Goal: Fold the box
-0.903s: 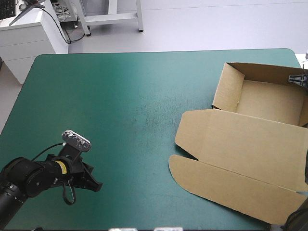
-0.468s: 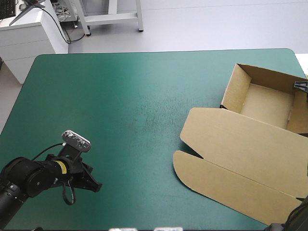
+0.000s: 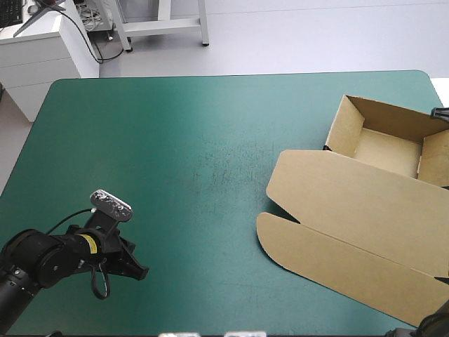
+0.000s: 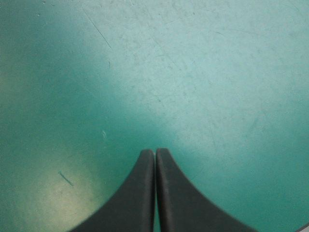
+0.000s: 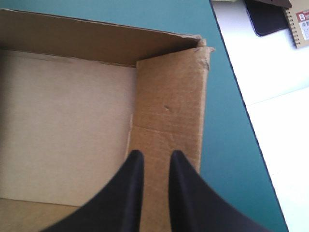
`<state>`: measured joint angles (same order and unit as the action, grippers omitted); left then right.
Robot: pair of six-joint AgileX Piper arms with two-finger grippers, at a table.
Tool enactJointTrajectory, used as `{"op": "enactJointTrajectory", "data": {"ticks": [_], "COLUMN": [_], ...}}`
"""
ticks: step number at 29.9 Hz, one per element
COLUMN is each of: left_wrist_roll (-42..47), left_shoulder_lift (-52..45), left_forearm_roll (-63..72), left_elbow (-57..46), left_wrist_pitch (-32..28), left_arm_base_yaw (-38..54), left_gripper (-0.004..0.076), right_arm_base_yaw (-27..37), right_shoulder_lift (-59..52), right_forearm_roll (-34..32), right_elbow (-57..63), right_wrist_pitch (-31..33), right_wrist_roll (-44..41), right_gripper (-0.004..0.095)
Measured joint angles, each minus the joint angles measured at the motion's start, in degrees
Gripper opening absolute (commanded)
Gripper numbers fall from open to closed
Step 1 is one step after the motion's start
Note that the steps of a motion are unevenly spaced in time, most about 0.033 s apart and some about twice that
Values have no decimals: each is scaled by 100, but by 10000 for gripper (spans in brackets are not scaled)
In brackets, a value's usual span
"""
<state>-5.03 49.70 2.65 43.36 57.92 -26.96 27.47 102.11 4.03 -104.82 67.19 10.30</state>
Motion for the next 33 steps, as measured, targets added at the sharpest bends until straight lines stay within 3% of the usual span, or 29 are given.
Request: {"op": "enactJointTrajectory", "data": {"ticks": [10, 14, 24, 29, 33], "left_wrist_roll": [-6, -6, -6, -19, -19], "left_shoulder_lift": [0, 0, 0, 0, 0], "left_forearm_roll": [0, 0, 0, 0, 0], "left_elbow": [0, 0, 0, 0, 0], "left_wrist_pitch": [0, 0, -138, -355, -408], "left_arm_base_yaw": [0, 0, 0, 0, 0], "left_gripper": [-8, -8, -8, -8, -8], "right_arm_base_yaw": [-26, -276, -1966, -2610, -2759], "right_shoulder_lift": [-837, -1181, -2015, -2571, -3209], "right_forearm_roll": [1140, 1165, 1140, 1026, 989], "right_elbow": [-29, -29, 189, 968, 1994], "right_wrist_pitch": [421, 421, 426, 408, 126], "right_wrist_roll": [488, 515, 532, 483, 469], "right_gripper": [0, 0, 0, 0, 0]}}
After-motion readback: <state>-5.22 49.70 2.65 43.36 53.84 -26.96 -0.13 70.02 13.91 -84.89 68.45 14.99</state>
